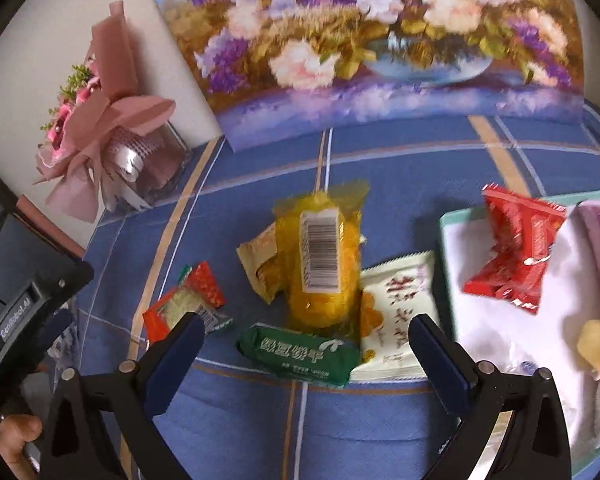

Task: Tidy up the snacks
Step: 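Grasp the clear mooncake bag with left tool while right tool grasps green mung bean pack, then carry both packs over the white tray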

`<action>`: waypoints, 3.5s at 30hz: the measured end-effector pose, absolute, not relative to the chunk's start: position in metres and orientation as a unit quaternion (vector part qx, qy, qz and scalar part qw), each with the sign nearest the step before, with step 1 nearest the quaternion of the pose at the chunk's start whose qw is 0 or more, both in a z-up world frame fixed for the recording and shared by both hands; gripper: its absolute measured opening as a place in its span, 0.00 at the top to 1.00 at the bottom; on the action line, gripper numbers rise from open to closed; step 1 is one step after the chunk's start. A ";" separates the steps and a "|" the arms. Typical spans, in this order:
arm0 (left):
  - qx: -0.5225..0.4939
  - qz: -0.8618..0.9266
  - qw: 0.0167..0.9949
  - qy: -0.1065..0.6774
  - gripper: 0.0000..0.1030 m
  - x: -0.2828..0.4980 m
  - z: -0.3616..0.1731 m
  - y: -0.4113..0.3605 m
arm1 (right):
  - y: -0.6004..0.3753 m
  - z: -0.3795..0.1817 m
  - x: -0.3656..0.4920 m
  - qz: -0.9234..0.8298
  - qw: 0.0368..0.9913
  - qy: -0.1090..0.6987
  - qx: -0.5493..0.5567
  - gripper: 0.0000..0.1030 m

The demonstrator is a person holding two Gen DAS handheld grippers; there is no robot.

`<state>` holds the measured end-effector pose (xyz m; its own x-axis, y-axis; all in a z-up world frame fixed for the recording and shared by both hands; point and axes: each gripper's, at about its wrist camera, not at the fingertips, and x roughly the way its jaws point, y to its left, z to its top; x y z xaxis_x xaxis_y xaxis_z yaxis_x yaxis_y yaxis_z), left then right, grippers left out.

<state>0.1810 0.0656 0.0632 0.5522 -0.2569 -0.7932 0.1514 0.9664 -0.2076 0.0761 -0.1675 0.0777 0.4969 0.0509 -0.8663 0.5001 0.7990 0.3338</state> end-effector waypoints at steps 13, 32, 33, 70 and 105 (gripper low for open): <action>-0.044 -0.150 0.819 0.552 0.06 0.190 0.031 0.025 | -0.151 0.053 0.082 -0.156 0.786 0.528 0.282 0.00; -0.007 -0.153 0.798 0.583 0.32 0.187 -0.006 -0.021 | -0.140 0.038 0.089 -0.171 0.781 0.544 0.255 0.01; 0.003 -0.148 0.800 0.582 0.36 0.187 -0.006 -0.022 | -0.140 0.037 0.089 -0.172 0.780 0.544 0.255 0.03; -0.009 -0.177 0.833 0.524 0.51 0.138 0.081 -0.017 | -0.159 0.111 0.039 -0.179 0.795 0.508 0.280 0.32; 0.042 -0.290 0.826 0.482 0.51 0.041 0.121 -0.144 | -0.297 0.151 -0.066 -0.280 0.775 0.441 0.355 0.32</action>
<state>0.0409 -0.1443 0.1208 0.3676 -0.4380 -0.8204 0.5195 0.8284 -0.2095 -0.0661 -0.2968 0.1507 0.4531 -0.1208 -0.8832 0.7480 0.5905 0.3030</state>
